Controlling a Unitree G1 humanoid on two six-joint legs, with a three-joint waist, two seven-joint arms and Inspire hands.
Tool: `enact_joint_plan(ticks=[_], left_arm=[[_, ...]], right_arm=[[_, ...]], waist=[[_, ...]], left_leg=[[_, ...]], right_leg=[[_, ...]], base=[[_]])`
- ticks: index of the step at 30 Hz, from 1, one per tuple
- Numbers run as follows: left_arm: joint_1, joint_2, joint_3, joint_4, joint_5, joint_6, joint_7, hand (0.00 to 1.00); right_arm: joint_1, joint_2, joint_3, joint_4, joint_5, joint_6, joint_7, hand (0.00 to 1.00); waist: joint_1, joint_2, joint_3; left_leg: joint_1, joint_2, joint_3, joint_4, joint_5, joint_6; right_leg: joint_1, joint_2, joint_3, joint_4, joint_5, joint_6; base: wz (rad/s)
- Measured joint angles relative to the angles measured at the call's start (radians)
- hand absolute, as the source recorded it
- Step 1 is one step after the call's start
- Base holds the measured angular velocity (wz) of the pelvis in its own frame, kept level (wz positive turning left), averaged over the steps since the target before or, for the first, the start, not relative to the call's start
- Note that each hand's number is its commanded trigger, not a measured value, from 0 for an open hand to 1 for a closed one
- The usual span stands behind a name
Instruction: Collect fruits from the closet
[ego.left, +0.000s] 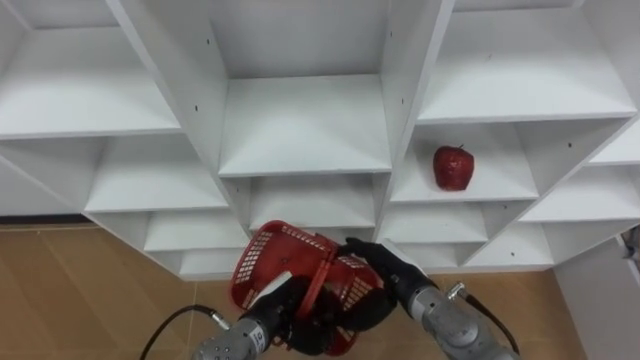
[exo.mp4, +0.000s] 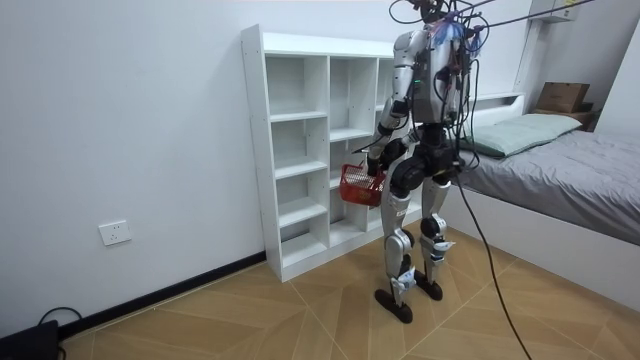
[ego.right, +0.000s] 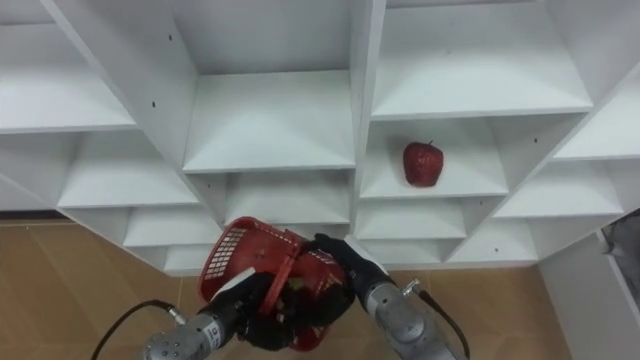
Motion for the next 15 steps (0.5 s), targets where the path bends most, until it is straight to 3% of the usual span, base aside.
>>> enact_joint_plan(ticks=[15], left_arm=[[0.007,0.008,0.009,0.001,0.031,0.0,0.028,1.0]], right_arm=[[0.016,-0.004,0.011,-0.002,-0.001,0.0,-0.018,0.0]], waist=[[0.003,-0.008,-0.0024]], left_leg=[[0.019,-0.001,0.0,-0.001,0.0,0.0]], right_leg=[[0.016,0.0,0.001,-0.001,0.0,0.001]], base=[[0.0]])
